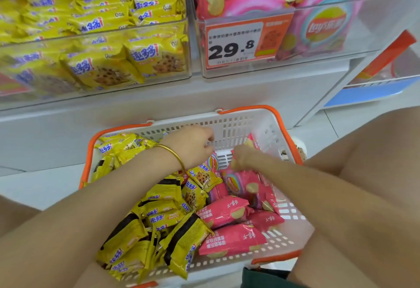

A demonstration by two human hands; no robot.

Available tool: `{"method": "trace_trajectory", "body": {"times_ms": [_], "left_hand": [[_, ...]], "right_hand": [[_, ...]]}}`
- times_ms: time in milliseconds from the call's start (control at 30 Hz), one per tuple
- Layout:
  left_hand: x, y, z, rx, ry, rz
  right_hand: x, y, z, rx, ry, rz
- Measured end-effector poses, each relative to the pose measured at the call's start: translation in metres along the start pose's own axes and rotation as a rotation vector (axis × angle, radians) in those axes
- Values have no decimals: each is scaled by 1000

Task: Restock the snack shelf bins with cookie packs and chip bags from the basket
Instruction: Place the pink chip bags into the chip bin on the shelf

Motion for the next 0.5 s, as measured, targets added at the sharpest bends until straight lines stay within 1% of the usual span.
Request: {"method": "trace_trajectory", "body": {"times_ms": [100, 200, 267, 367, 433, 500], "left_hand": [[1, 3, 2, -22, -92, -17], [-4, 5, 12, 16, -183, -16], [-10, 3, 22, 57, -269, -19], [-20, -6, 39, 116, -442, -43], [-32, -11, 47, 152, -470, -7], [-54, -15, 53, 167, -485, 69]], "right_hand": [[-67, -30, -14, -100, 11, 53], [-110, -71, -24, -217, 31, 62], [-126, -100, -25, -274, 149, 41], [-150, -140, -23, -356, 395, 98], [-166, -164, -19, -393, 549, 135], [-177, -187, -14, -435, 645, 144]]}}
Point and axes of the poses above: each hand's wrist, its own y-axis towards the middle knuckle, its own x-axis out of the palm, z = x × y, the point moved 10 cm from there along y, towards the middle knuckle, and after that the axes turned 2 degrees about y, right-handed, at the moved point
